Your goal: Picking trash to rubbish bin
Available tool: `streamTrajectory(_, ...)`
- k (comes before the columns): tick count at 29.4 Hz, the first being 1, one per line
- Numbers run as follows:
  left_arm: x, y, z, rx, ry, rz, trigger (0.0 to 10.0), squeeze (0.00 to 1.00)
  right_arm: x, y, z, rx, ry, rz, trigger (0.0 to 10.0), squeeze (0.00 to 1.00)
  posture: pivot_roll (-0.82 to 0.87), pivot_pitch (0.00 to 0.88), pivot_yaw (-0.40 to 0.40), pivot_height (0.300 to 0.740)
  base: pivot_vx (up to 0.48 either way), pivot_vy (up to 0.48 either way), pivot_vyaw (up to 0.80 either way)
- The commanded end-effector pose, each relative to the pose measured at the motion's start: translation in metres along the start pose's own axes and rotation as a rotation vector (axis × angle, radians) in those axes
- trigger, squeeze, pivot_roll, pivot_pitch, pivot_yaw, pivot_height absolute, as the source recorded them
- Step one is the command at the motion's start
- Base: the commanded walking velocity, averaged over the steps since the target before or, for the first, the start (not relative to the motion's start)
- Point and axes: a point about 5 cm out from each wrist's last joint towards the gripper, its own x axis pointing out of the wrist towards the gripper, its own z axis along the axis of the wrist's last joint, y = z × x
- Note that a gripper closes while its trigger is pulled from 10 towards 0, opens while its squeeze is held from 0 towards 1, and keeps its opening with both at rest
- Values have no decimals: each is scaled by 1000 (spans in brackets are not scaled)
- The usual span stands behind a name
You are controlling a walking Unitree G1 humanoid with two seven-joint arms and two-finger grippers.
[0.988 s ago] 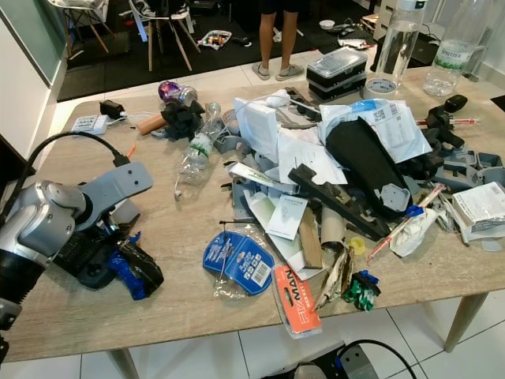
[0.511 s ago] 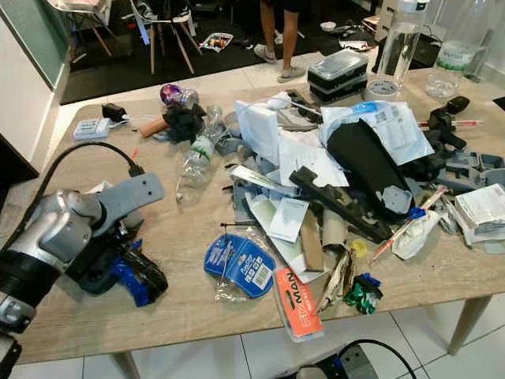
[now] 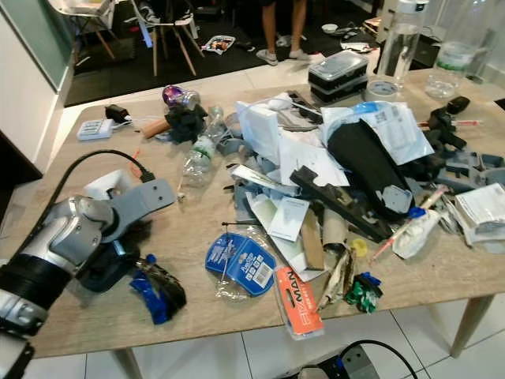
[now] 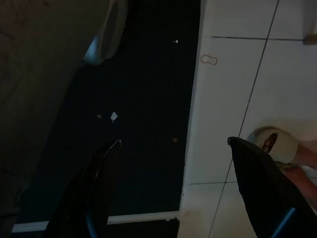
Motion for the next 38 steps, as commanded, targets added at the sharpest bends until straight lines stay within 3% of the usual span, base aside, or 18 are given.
streamTrajectory(1,1,-3,7,-15,-55,-30,39,0,0,4,-4,5,14,10,10000,0,14,117,84,740,0,0,0)
streamTrajectory(2,-3,-4,26,-56,-201,-61,0,0,0,4,-4,4,14,10,10000,0,15,110,83,740,0,0,0)
streamTrajectory(3,-6,-4,36,-55,-286,-77,1725,0,0,4,-4,4,13,9,10000,0,15,110,83,740,0,0,0)
streamTrajectory(4,-11,-4,49,-88,-399,-94,1725,0,0,4,-4,4,13,9,10000,0,15,110,83,740,0,0,0)
streamTrajectory(6,-15,-1,57,-156,-478,-102,2353,0,0,4,-4,5,13,9,10000,0,15,110,83,740,0,0,0)
streamTrajectory(7,-17,1,61,-171,-529,-99,3569,0,0,4,-4,5,13,9,10000,0,15,110,83,740,0,0,0)
streamTrajectory(8,-20,3,67,-191,-595,-94,5647,0,0,4,-4,6,12,9,10000,0,15,114,85,740,0,0,0)
streamTrajectory(9,-23,6,70,-228,-638,-95,5647,0,0,4,-3,6,12,9,10000,0,15,114,85,740,0,0,0)
streamTrajectory(10,-26,7,74,-253,-690,-100,6353,0,0,4,-3,7,13,9,10000,0,15,114,85,740,0,0,0)
streamTrajectory(11,-30,9,78,-282,-743,-110,10000,0,0,4,-3,7,13,9,10000,0,15,114,85,740,0,0,0)
streamTrajectory(13,-38,11,85,-340,-867,-128,10000,0,0,4,-3,7,13,9,10000,0,15,114,85,740,0,0,0)
streamTrajectory(15,-42,11,88,-364,-920,-143,10000,0,0,3,-3,7,13,8,10000,0,16,116,82,740,0,0,0)
streamTrajectory(18,-60,10,94,-429,-1124,-197,10000,0,0,3,-3,6,13,8,10000,0,16,116,82,740,0,0,0)
streamTrajectory(20,-79,12,97,-547,-1307,-286,10000,0,0,3,-3,5,13,8,10000,0,16,116,82,740,0,0,0)
streamTrajectory(23,-86,7,92,-600,-1384,-355,10000,0,0,3,-4,3,14,9,10000,0,22,116,84,740,0,0,0)
streamTrajectory(29,-86,-10,85,-633,-1403,-427,10000,0,0,3,-3,-3,14,10,10000,0,29,118,80,740,0,0,0)
streamTrajectory(32,-82,-27,83,-678,-1391,-489,10000,0,0,4,-4,-24,16,13,10000,0,29,92,80,740,-480,0,0)
streamTrajectory(38,-78,-41,87,-673,-1382,-553,10000,0,0,4,-4,-27,13,8,10000,0,33,82,79,740,-480,0,0)
